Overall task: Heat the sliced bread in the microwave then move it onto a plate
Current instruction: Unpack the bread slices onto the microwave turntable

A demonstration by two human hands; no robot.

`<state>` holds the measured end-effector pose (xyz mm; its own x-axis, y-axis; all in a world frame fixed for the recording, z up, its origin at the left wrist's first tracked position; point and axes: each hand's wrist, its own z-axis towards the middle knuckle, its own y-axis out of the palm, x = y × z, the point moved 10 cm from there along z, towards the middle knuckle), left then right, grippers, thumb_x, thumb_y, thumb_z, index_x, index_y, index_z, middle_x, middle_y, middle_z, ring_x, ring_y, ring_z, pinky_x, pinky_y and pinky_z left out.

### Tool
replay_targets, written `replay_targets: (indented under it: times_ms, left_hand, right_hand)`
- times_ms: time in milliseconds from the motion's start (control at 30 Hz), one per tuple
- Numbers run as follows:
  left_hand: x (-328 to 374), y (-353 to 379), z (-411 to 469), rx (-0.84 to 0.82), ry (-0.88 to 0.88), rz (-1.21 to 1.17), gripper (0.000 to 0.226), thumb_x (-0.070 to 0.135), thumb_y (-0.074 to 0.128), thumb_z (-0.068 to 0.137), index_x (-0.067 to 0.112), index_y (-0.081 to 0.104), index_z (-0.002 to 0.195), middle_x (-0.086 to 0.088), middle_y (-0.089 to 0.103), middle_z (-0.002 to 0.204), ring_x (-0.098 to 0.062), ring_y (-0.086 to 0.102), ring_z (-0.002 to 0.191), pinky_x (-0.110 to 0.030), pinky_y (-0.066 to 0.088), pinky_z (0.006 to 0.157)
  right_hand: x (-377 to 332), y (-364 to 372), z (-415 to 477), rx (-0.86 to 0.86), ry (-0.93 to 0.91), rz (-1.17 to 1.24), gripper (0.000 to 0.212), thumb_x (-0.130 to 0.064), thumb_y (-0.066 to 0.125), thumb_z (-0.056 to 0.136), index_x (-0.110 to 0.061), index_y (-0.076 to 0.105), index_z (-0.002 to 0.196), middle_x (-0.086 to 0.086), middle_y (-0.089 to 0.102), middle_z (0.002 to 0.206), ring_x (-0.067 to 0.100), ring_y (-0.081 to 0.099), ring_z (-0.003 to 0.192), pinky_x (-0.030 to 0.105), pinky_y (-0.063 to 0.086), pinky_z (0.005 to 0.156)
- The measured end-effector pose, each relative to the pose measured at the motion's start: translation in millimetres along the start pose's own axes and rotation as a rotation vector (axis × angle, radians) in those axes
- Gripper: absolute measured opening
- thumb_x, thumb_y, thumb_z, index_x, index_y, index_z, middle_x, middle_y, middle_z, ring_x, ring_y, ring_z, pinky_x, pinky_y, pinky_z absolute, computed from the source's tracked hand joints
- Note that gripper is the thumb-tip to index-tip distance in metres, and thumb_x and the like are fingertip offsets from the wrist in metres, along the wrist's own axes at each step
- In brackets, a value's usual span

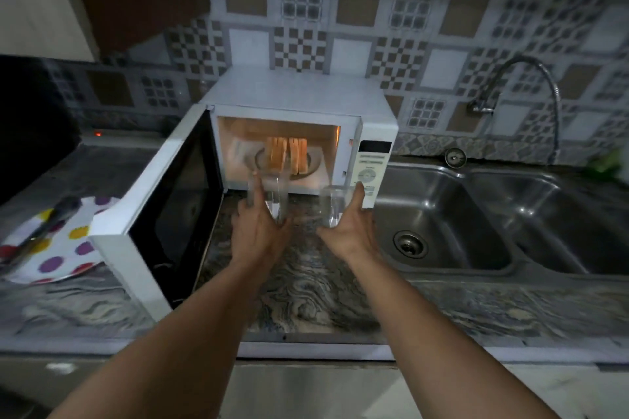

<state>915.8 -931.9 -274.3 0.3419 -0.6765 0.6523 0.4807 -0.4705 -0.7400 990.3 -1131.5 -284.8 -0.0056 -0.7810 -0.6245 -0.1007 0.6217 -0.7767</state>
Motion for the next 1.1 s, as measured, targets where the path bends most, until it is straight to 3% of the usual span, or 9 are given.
replay_targets:
  times_ms: [133, 267, 433, 767, 1100]
  left_hand:
    - [37.1, -45.5, 4.9, 0.013, 0.062, 0.027, 0.106, 0.046, 0.069, 0.084, 0.035, -0.011, 0.153, -0.025, 0.048, 0.133, -0.045, 0.049, 0.118, -0.05, 0.043, 0.096]
    - [71.8, -86.5, 17.7, 0.062, 0.13, 0.03, 0.108, 0.048, 0.069, 0.084, 0.031, -0.011, 0.154, -0.028, 0.048, 0.132, -0.045, 0.049, 0.119, -0.05, 0.042, 0.098]
    - [104.1, -113.1, 51.5, 0.075, 0.159, 0.042, 0.107, 0.045, 0.067, 0.085, 0.032, -0.014, 0.154, -0.024, 0.049, 0.129, -0.041, 0.049, 0.115, -0.045, 0.042, 0.094]
    - [121.8, -93.0, 174.0, 0.053, 0.09, 0.075, 0.108, 0.044, 0.068, 0.086, 0.041, -0.019, 0.151, -0.019, 0.04, 0.141, -0.038, 0.047, 0.122, -0.049, 0.046, 0.098]
    - [110.6, -51.1, 280.9, 0.088, 0.076, 0.144, 0.109, 0.051, 0.07, 0.082, 0.039, -0.012, 0.153, -0.019, 0.04, 0.146, -0.041, 0.048, 0.125, -0.047, 0.047, 0.097]
  right_hand:
    - [-28.4, -40.7, -13.0, 0.041, -0.026, 0.034, 0.124, -0.043, 0.081, 0.079, -0.037, -0.019, 0.153, 0.023, 0.024, 0.159, 0.044, 0.037, 0.139, 0.052, 0.042, 0.109]
    - [-61.1, -81.4, -16.8, 0.109, -0.08, 0.078, 0.124, -0.045, 0.081, 0.075, -0.044, -0.018, 0.15, 0.019, 0.032, 0.158, 0.042, 0.044, 0.135, 0.052, 0.046, 0.106]
    - [-96.0, -120.2, 3.0, 0.126, -0.113, 0.059, 0.123, -0.046, 0.08, 0.079, -0.032, -0.015, 0.157, 0.021, 0.026, 0.159, 0.041, 0.04, 0.139, 0.046, 0.043, 0.107]
    - [-155.4, -133.5, 113.4, 0.131, -0.198, 0.028, 0.111, -0.038, 0.078, 0.081, -0.036, -0.003, 0.157, 0.017, 0.042, 0.141, 0.039, 0.052, 0.122, 0.046, 0.05, 0.1]
    - [-190.1, -92.1, 225.1, 0.086, -0.218, -0.086, 0.113, -0.042, 0.075, 0.084, -0.032, -0.01, 0.158, 0.018, 0.04, 0.146, 0.039, 0.052, 0.125, 0.044, 0.049, 0.099]
